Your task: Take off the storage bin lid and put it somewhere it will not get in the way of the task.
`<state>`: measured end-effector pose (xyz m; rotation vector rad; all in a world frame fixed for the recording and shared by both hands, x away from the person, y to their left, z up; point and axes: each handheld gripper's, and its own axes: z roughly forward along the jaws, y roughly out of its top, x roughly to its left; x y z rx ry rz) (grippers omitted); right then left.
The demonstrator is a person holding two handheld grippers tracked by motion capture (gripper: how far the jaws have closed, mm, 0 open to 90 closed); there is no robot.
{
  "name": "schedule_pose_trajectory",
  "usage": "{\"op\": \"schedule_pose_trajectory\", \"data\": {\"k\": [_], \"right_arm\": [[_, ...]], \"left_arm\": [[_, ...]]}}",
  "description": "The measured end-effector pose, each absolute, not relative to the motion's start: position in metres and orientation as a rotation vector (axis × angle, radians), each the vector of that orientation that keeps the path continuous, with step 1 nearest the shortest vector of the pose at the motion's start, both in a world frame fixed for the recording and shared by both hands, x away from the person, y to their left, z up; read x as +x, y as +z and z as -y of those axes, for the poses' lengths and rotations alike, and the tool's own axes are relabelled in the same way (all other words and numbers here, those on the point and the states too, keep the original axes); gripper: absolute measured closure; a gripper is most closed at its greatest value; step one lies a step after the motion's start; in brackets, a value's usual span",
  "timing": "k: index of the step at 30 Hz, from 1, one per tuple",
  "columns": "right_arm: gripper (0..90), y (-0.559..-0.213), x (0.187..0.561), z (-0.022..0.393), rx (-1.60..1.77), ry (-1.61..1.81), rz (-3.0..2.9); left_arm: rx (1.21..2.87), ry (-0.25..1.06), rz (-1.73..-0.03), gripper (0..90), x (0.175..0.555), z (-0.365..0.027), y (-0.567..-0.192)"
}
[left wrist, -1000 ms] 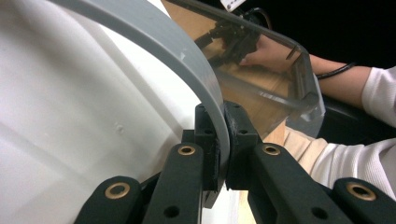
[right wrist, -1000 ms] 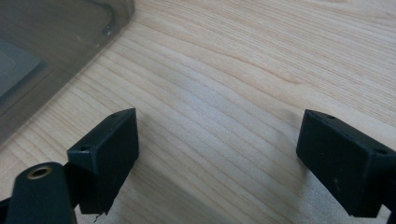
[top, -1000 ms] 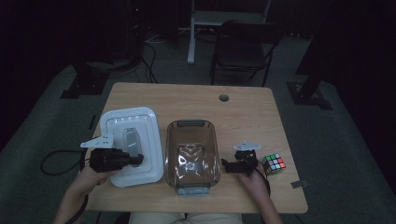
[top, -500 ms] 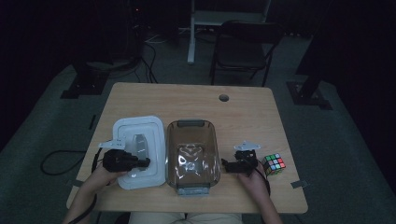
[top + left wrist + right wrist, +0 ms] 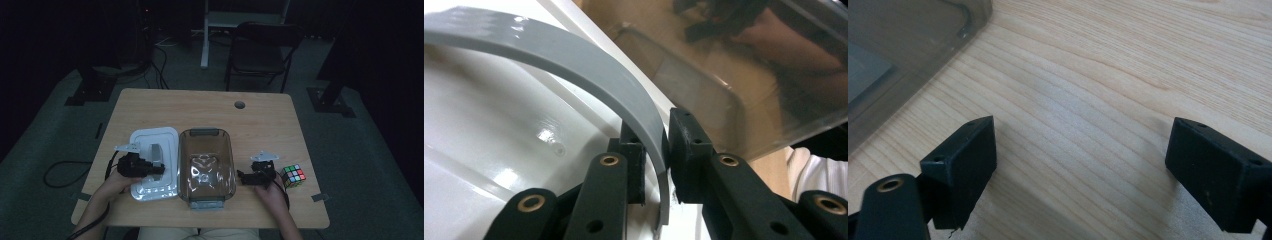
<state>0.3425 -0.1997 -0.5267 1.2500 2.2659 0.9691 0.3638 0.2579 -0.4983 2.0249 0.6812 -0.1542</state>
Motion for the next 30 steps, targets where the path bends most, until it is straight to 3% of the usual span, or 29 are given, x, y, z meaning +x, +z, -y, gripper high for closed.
{"op": "schedule_pose_trajectory", "data": {"k": [14, 30], "right_arm": [[12.7, -0.527, 0.342, 0.2, 1.25, 0.969, -2.266], [12.8, -0.527, 0.342, 0.2, 1.254, 0.97, -2.261]], "left_arm": [[2.073, -0.151, -0.717, 68.2, 0.376, -0.252, -0.512], [2.115, -0.044, -0.824, 43.7, 0.378, -0.257, -0.509]]}}
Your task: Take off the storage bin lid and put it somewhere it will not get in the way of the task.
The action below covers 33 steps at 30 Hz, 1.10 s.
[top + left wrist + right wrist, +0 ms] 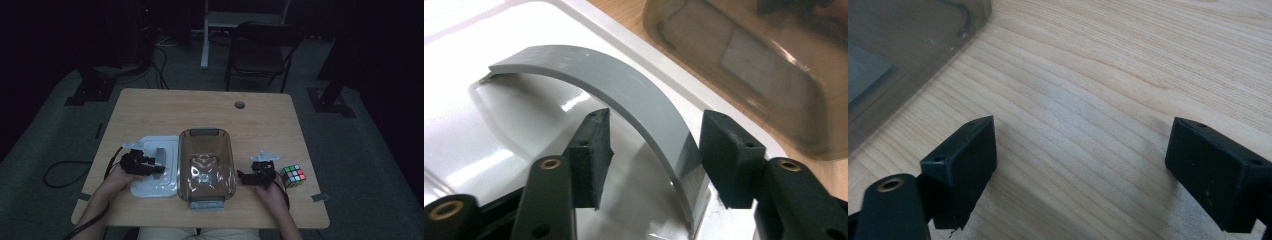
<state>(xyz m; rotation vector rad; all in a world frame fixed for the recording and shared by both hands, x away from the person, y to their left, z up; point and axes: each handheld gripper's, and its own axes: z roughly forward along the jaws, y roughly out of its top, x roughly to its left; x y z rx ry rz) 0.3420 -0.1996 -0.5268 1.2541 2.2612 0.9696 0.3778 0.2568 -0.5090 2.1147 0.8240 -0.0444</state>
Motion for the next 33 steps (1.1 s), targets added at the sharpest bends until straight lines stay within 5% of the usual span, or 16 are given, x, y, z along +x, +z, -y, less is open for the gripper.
{"op": "schedule_pose_trajectory", "data": {"k": [3, 10, 33], "right_arm": [[12.8, -0.527, 0.342, 0.2, 1.254, 0.97, -2.261], [12.8, -0.527, 0.342, 0.2, 1.254, 0.969, -2.261], [12.8, -0.527, 0.342, 0.2, 1.255, 0.97, -2.261]], "left_arm": [[2.119, -0.011, -0.873, 25.1, 0.378, -0.258, -0.506], [2.165, -0.001, -0.905, 0.2, 0.378, -0.255, -0.502], [2.183, 0.323, -1.052, 0.5, 0.351, -0.278, -0.502]]}}
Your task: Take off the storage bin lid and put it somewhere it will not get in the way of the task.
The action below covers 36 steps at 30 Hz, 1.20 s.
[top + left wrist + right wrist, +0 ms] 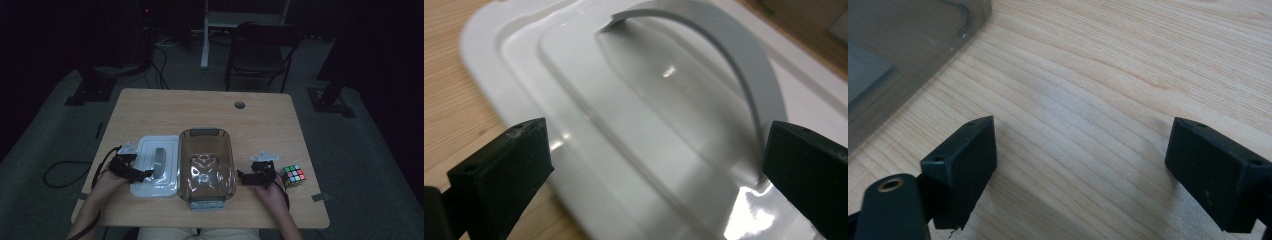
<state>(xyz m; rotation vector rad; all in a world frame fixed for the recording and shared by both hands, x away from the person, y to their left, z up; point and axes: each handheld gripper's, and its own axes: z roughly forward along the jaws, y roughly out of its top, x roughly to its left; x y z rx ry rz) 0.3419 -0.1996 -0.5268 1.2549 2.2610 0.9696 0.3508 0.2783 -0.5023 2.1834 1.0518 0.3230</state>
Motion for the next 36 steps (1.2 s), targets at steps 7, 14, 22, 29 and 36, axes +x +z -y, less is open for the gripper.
{"op": "schedule_pose_trajectory", "data": {"k": [7, 14, 22, 29, 36], "right_arm": [[12.8, -0.527, 0.342, 0.2, 1.253, 0.97, -2.261], [12.8, -0.527, 0.342, 0.2, 1.253, 0.97, -2.261], [12.8, -0.527, 0.342, 0.2, 1.254, 0.97, -2.261], [12.8, -0.527, 0.342, 0.2, 1.254, 0.97, -2.261], [12.8, -0.527, 0.342, 0.2, 1.253, 0.97, -2.261]], "left_arm": [[2.055, 0.468, -1.232, 0.5, 0.342, -0.299, -0.504], [1.92, 0.58, -1.426, 0.5, 0.338, -0.322, -0.507], [1.836, 0.682, -1.596, 0.5, 0.335, -0.336, -0.512], [1.853, 0.671, -1.636, 0.5, 0.337, -0.336, -0.521], [1.895, 0.654, -1.632, 0.5, 0.339, -0.334, -0.523]]}}
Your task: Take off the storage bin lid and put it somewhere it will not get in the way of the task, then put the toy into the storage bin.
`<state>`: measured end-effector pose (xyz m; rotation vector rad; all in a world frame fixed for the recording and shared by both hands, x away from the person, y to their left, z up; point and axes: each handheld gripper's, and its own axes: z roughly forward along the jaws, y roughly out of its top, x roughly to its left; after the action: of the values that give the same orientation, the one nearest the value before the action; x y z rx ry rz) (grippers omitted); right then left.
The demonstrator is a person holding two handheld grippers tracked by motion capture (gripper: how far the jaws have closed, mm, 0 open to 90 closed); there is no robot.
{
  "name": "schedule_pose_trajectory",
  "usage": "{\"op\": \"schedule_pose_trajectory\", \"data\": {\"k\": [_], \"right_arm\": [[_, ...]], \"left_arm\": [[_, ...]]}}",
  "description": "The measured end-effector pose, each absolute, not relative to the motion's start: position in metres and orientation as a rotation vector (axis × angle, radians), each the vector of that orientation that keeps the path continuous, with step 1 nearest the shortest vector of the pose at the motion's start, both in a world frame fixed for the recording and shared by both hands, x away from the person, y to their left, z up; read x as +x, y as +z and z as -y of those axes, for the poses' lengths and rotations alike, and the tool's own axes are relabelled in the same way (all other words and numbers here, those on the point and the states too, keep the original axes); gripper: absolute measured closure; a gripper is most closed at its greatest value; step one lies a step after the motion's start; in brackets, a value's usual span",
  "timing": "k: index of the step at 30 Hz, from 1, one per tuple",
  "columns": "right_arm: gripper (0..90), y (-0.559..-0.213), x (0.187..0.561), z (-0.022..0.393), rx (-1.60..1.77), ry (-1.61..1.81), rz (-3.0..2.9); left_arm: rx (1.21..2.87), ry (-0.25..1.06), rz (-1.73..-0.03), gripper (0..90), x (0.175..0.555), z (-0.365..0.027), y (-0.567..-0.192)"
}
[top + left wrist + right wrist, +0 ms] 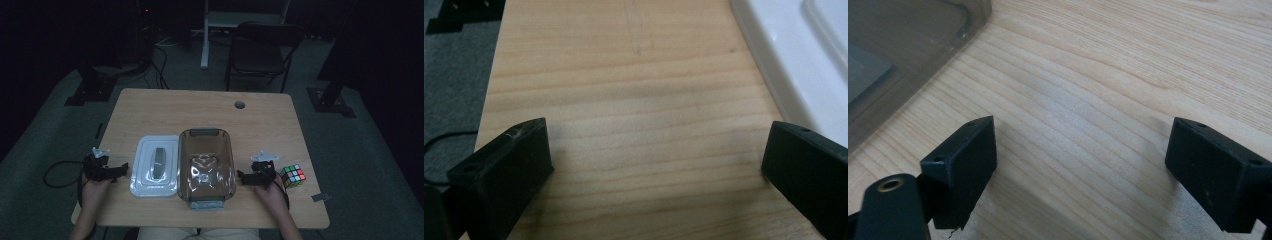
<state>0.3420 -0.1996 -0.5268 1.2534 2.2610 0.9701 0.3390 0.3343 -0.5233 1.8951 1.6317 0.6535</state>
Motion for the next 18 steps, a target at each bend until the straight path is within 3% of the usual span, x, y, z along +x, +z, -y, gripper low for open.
{"op": "schedule_pose_trajectory", "data": {"k": [18], "right_arm": [[12.7, -0.5256, 0.3435, 0.2001, 1.231, 0.964, -2.291]], "left_arm": [[1.871, 0.667, -1.664, 0.5, 0.3402, -0.3295, -0.5234]]}}
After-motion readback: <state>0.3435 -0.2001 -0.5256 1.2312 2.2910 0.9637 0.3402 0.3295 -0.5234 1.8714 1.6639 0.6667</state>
